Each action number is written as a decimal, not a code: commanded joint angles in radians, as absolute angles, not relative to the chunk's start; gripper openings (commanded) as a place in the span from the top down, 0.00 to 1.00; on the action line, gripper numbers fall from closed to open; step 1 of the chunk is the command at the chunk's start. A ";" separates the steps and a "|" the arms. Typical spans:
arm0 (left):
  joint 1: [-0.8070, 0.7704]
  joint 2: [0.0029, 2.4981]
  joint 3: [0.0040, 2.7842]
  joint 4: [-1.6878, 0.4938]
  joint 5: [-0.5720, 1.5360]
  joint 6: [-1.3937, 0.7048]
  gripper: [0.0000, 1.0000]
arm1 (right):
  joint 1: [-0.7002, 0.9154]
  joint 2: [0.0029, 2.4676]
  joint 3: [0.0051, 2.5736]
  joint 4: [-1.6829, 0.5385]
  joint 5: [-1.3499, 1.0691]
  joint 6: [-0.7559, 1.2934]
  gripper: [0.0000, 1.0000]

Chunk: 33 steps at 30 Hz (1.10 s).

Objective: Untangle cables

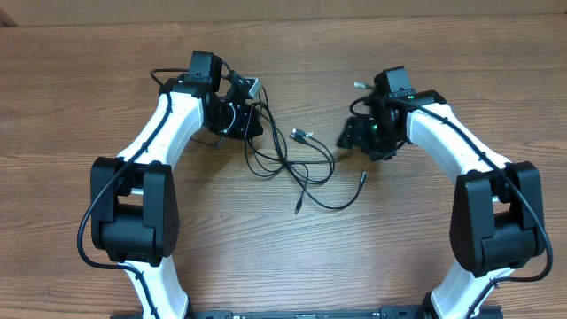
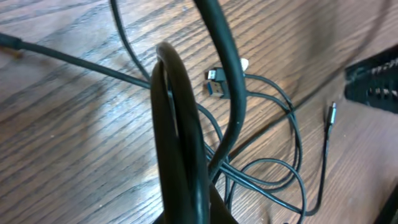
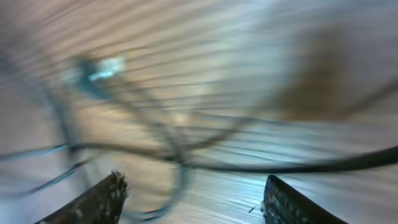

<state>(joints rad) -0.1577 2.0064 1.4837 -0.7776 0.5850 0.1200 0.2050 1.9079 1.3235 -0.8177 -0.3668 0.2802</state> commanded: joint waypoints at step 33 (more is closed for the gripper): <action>-0.204 1.992 1.499 -0.781 0.729 0.187 0.96 | 0.432 1.876 1.200 -0.292 -0.437 0.182 0.61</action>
<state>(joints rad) -0.1967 2.0064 1.4837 -0.7807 0.7040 0.1650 0.4328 1.9064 1.2293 -0.3286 -0.4438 0.1799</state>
